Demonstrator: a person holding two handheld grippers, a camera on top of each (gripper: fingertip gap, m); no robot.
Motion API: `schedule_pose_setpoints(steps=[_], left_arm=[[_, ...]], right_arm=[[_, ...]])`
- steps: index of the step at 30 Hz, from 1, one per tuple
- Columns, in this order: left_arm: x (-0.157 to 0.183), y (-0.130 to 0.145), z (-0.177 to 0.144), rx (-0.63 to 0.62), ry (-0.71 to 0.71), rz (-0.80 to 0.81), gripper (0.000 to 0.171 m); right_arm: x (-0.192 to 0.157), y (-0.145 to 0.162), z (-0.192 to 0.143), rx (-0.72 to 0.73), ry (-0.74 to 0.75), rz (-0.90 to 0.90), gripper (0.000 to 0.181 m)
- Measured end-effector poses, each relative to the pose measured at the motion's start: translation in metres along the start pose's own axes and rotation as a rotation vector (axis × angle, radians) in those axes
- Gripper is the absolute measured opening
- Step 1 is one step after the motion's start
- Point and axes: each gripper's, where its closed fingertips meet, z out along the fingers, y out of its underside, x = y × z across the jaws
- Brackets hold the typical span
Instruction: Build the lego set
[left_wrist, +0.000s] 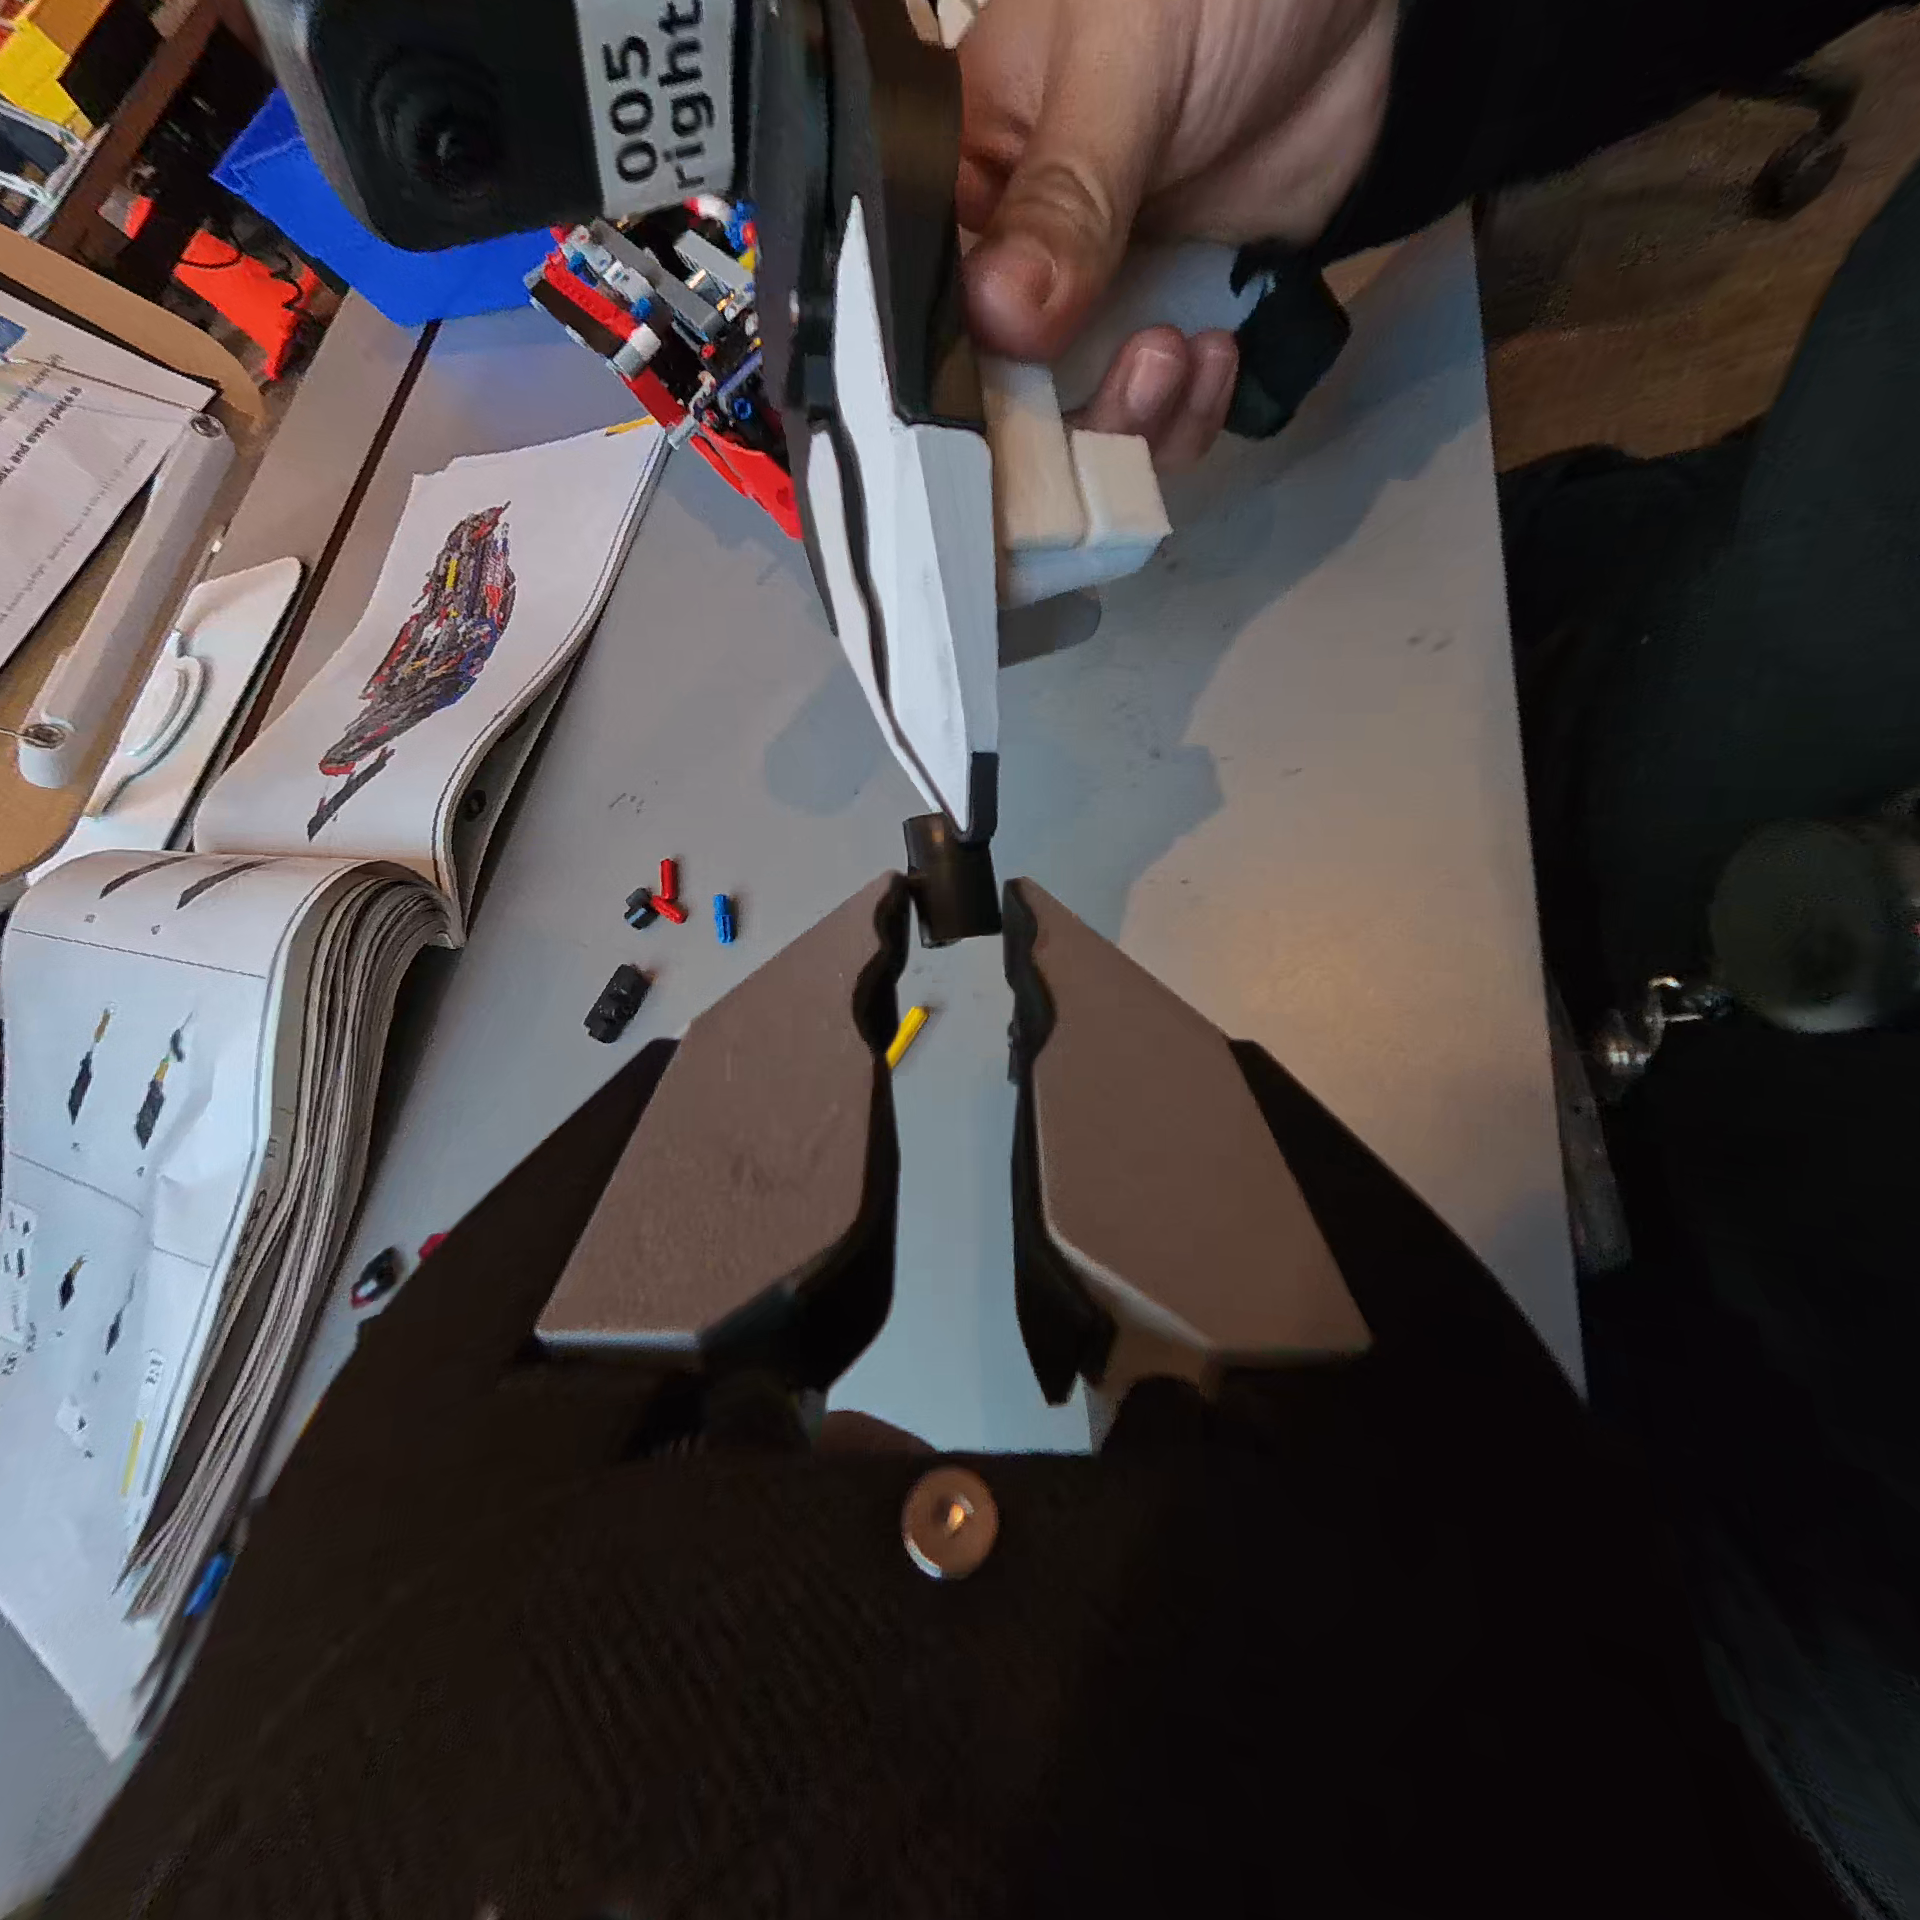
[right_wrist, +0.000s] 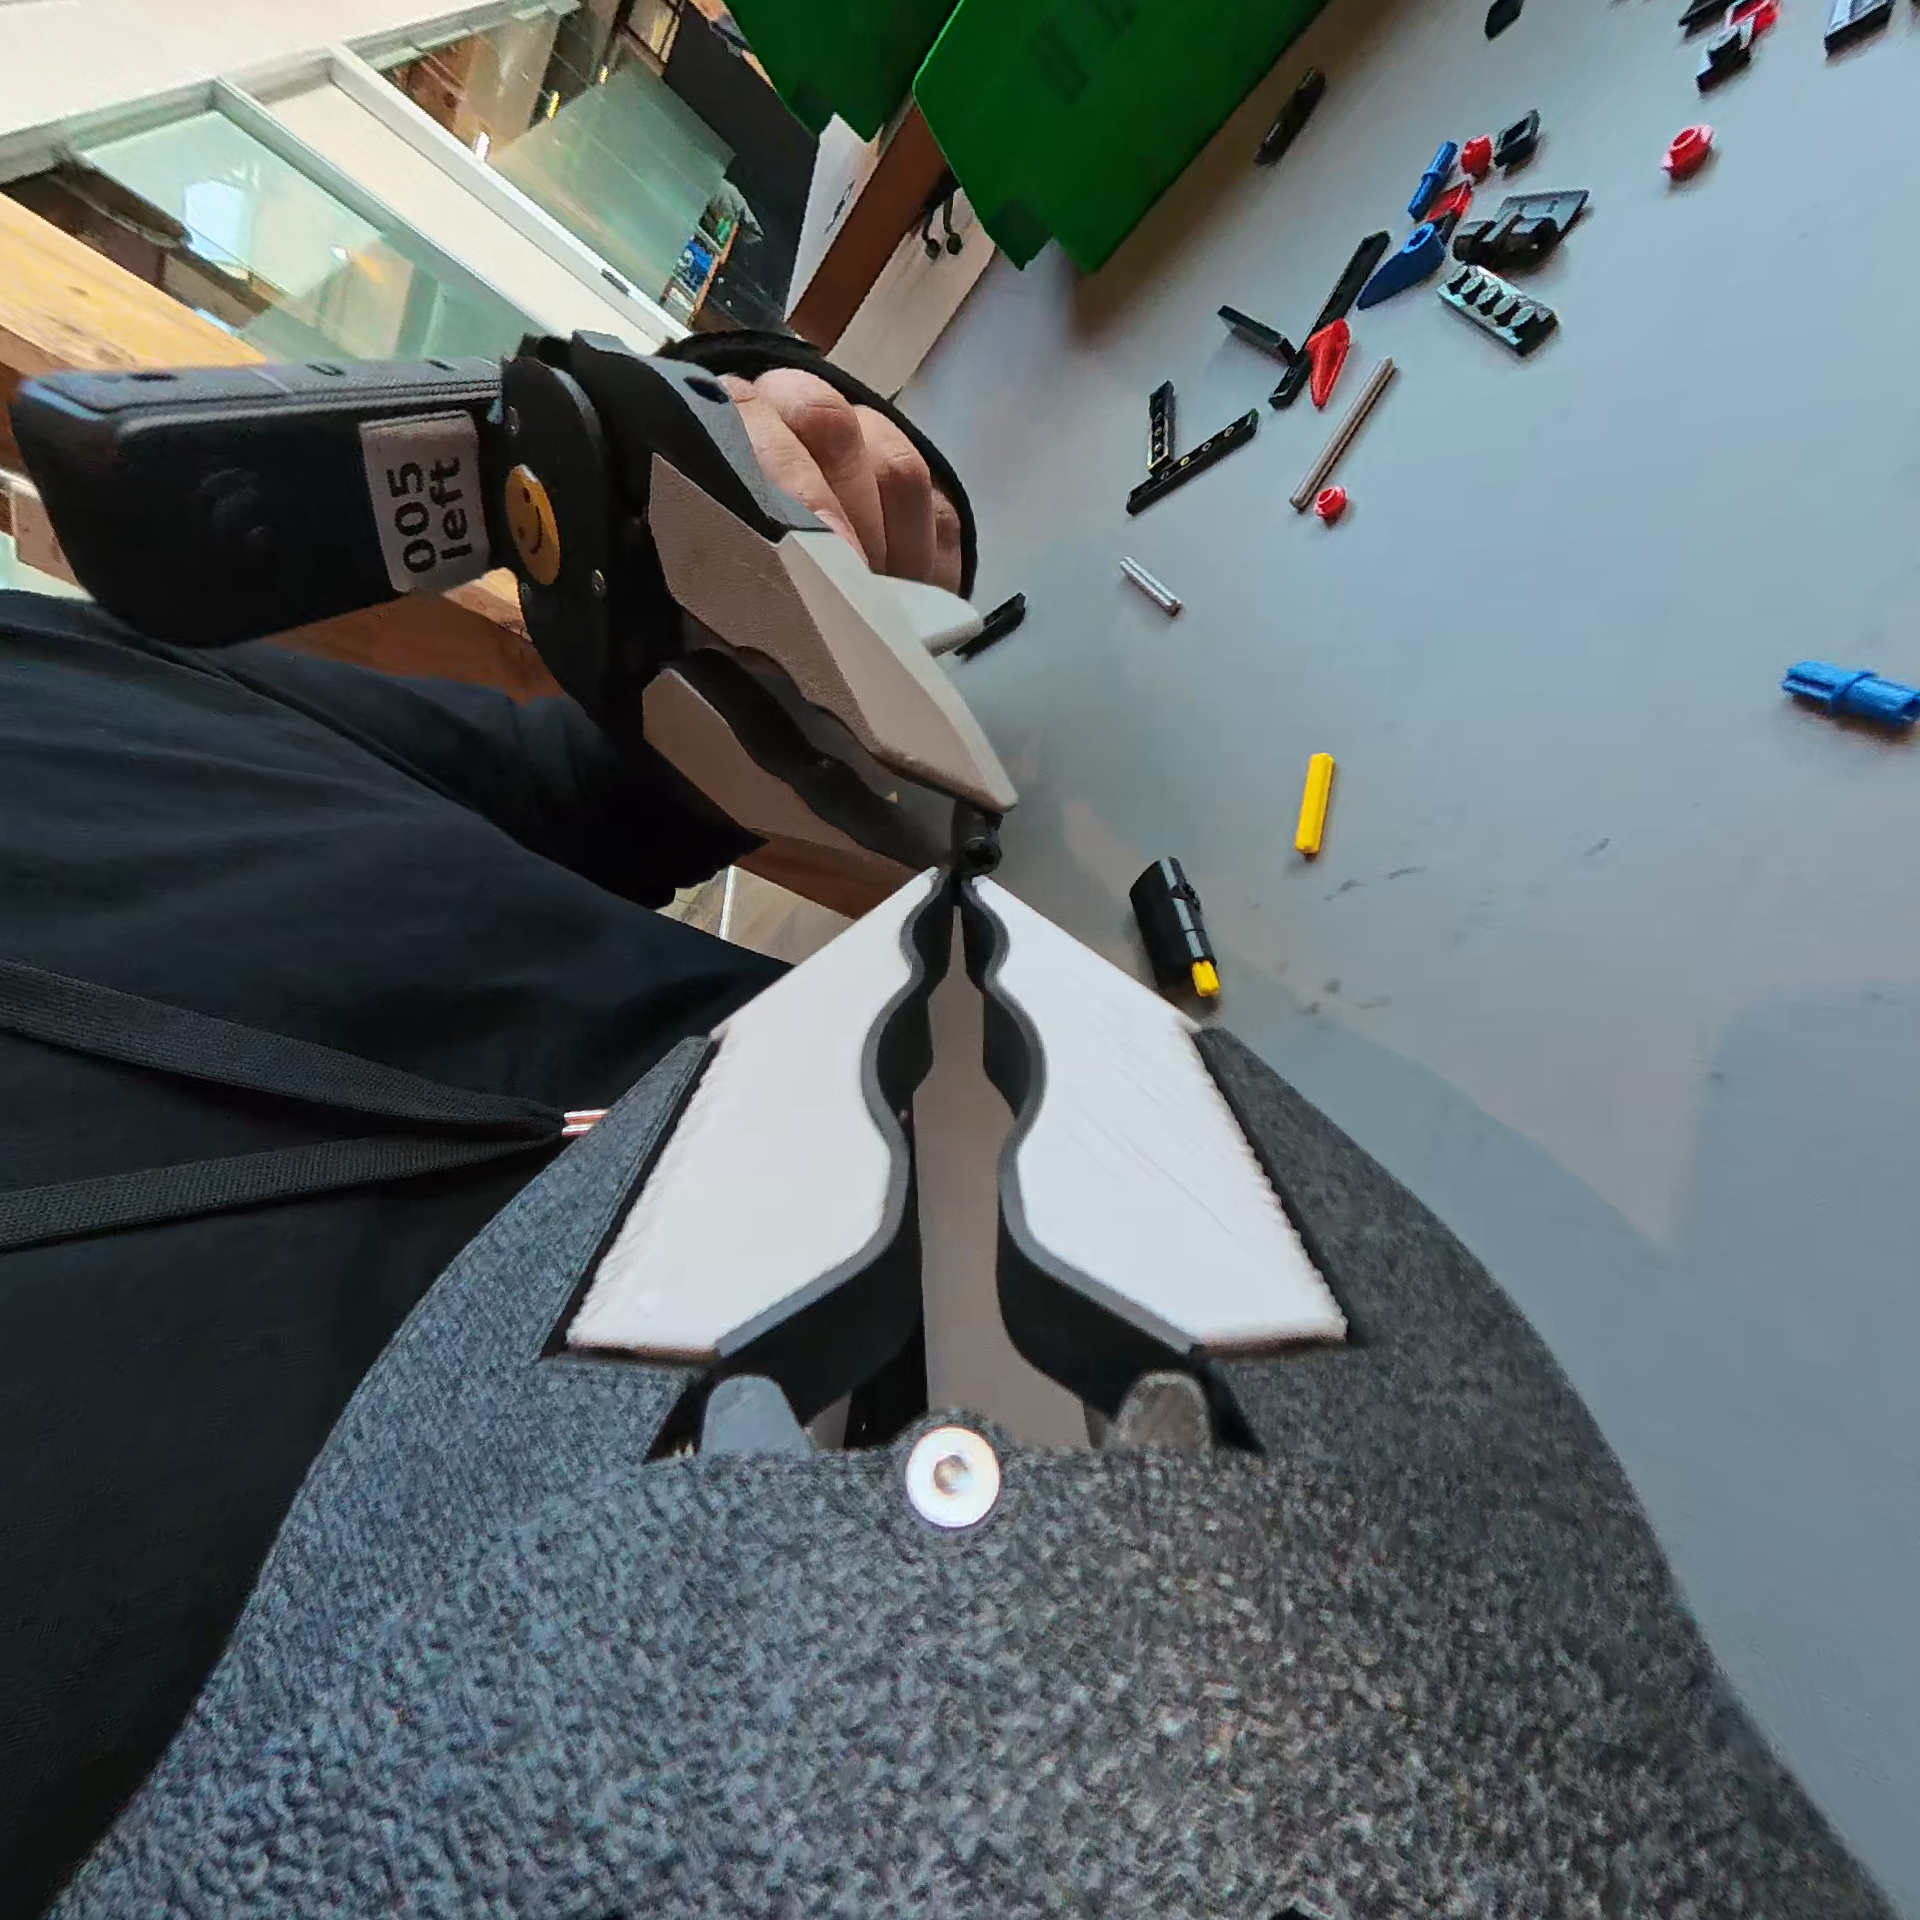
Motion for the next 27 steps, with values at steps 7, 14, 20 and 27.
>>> schedule_pose_setpoints(steps=[7,14,20,27], left_arm=[[-0.002,-0.002,-0.002,0.031,0.005,-0.08,0.014],[0.013,0.004,0.011,-0.043,0.125,-0.201,0.014],[0.032,0.008,0.051,-0.182,0.188,-0.22,0.014],[0.042,0.007,0.073,-0.25,0.233,-0.172,0.014]], right_arm=[[-0.001,-0.002,0.0,0.021,0.045,-0.091,0.001],[0.01,0.017,-0.009,-0.116,0.293,-0.384,0.012],[0.034,0.039,-0.041,-0.213,0.559,-0.537,0.019],[0.051,0.061,-0.055,-0.26,0.646,-0.549,0.02]])
